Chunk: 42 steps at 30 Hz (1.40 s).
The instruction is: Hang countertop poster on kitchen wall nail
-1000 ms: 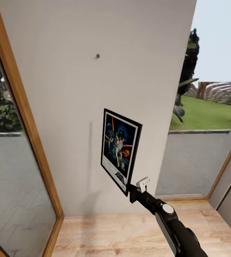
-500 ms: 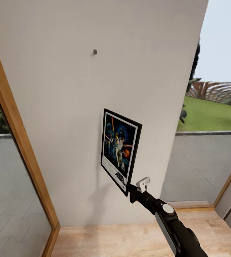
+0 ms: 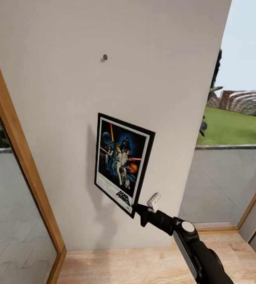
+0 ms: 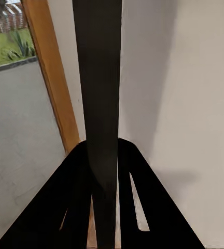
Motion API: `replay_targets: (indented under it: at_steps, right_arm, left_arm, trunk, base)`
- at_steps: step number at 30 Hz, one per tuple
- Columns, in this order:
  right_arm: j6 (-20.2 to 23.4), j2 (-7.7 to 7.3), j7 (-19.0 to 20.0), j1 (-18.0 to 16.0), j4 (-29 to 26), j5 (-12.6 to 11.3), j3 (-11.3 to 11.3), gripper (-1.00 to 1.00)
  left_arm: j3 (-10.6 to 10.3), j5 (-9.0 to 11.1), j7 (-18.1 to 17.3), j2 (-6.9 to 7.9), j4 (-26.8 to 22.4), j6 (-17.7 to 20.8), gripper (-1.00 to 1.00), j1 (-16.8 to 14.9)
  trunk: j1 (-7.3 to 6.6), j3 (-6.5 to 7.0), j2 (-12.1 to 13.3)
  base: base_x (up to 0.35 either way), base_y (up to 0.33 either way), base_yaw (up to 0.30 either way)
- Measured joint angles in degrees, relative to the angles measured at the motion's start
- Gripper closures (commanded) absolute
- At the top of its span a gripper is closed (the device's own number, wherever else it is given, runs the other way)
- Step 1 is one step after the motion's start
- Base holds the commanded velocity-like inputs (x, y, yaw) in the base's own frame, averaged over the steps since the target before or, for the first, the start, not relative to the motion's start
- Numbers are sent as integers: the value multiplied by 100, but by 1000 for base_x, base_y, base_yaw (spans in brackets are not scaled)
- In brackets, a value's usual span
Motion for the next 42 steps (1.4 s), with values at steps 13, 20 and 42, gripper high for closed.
replay_targets:
  at_steps: [13, 20, 42]
  right_arm:
    - [1674, 11, 496, -149, -1208, -16, 9, 100]
    - [2895, 7, 1520, -1120, -1528, -36, 7, 100]
    - [4689, 5, 3421, -3936, -1492, -56, 4, 100]
  left_arm:
    - [48, 6, -26, 0, 90, -91, -100, 0]
    - [11, 11, -24, 0, 420, -157, -100, 0]
    - [43, 4, -23, 0, 538, -253, -100, 0]
  trunk:
    - [0, 0, -1]
    - [0, 1, 0]
    - [0, 0, 0]
  base:
    - [0, 0, 0]
    - [0, 0, 0]
    - [0, 0, 0]
